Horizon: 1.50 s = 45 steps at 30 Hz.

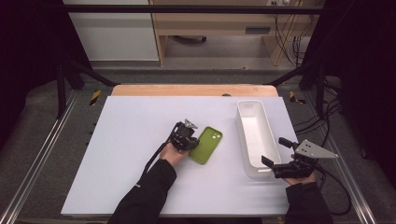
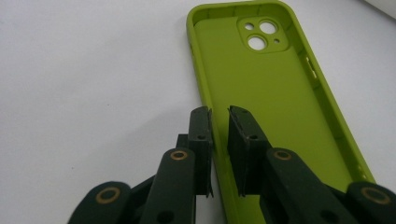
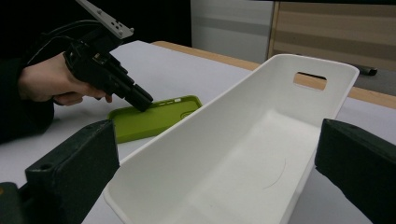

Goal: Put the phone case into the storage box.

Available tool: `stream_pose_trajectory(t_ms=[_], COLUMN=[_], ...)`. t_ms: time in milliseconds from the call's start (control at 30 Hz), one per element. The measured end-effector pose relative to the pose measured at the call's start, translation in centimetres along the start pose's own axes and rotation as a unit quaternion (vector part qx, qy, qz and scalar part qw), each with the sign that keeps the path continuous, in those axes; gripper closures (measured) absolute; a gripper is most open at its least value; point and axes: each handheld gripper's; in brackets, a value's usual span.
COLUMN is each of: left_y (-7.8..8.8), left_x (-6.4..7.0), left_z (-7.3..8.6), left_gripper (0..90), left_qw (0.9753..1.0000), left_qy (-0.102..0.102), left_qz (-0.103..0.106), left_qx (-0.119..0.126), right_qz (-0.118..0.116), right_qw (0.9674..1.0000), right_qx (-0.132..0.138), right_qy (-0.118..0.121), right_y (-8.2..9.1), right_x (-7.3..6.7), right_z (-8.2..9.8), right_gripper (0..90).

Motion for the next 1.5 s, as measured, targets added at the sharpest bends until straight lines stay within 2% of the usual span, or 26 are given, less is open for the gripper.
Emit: stream_pose_trajectory(t_ms=[600,1000,1333,1500], left_y=[0.0,0.5,1.8,2.9], left_x=[0.4,0.3,0.3,0.4], left_z=[0.1,0.1,-0.2,-0.3], left_gripper=[86.8,87.6,87.8,87.7], left_qw=[0.9996,0.9995,0.9988,0.9981], left_qy=[-0.003,-0.002,-0.003,-0.009], left_qz=[-0.028,-0.019,-0.016,-0.016], left_qx=[0.007,0.027,0.046,0.059], right_qz=[0.000,-0.001,0.000,0.001], right_qw=[1.0000,1.0000,1.0000,1.0000], right_qx=[0.002,0.004,0.004,0.005], right_qy=[0.001,0.000,-0.001,0.000], right_y=[0.0,0.1,0.2,0.2], right_x=[0.0,0.1,0.0,0.0], right_z=[0.0,-0.1,-0.1,-0.2], right_gripper=[0.3,0.3,0.3,0.3])
Point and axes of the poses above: each handheld gripper's, and its own axes: y roughly backward along the jaws, z roughly out of its underside, x roughly to its right, and after that the axes turned 9 degrees about y, right-handed
